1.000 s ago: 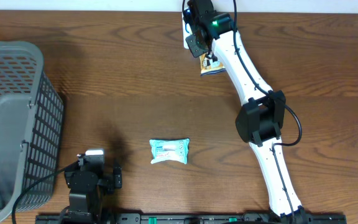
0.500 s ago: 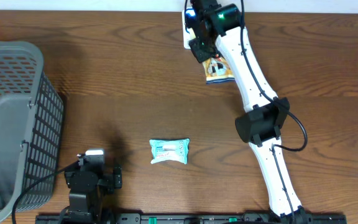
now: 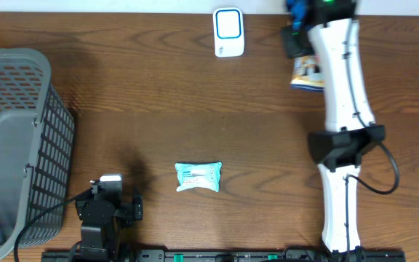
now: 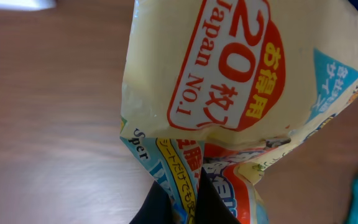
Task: Scan the item barcode
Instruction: 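Carry the cream wipes pack to the right table edge and release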
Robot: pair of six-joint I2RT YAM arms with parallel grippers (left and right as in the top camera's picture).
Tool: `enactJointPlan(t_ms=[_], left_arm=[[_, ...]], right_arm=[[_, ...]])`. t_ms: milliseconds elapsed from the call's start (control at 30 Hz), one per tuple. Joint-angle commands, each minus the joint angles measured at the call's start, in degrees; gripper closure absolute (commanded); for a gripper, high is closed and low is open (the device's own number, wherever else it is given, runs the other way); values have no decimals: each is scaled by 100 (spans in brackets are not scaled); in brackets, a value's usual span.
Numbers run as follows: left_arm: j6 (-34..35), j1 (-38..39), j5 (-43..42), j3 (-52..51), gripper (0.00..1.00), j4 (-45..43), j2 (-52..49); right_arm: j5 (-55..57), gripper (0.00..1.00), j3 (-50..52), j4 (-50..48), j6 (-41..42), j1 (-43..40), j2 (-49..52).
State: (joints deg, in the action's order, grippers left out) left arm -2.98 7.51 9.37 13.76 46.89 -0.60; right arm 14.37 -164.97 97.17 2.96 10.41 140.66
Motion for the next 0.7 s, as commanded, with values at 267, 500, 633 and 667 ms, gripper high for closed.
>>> enactJointPlan(t_ms=[267, 500, 633, 667], left_arm=[[-35, -20, 33, -44, 2, 66, 26], [-35, -20, 35, -44, 2, 66, 26], [-35, -20, 35, -44, 2, 66, 26], [-35, -20, 35, -44, 2, 66, 26]], right_arm=[[94, 99, 1652, -1073, 710, -2212, -116], [-17, 99, 2942, -2225, 616, -3257, -116], [-334, 99, 3281, -2706, 588, -3729, -116], [-428, 99, 3300, -2782, 549, -3838, -116]])
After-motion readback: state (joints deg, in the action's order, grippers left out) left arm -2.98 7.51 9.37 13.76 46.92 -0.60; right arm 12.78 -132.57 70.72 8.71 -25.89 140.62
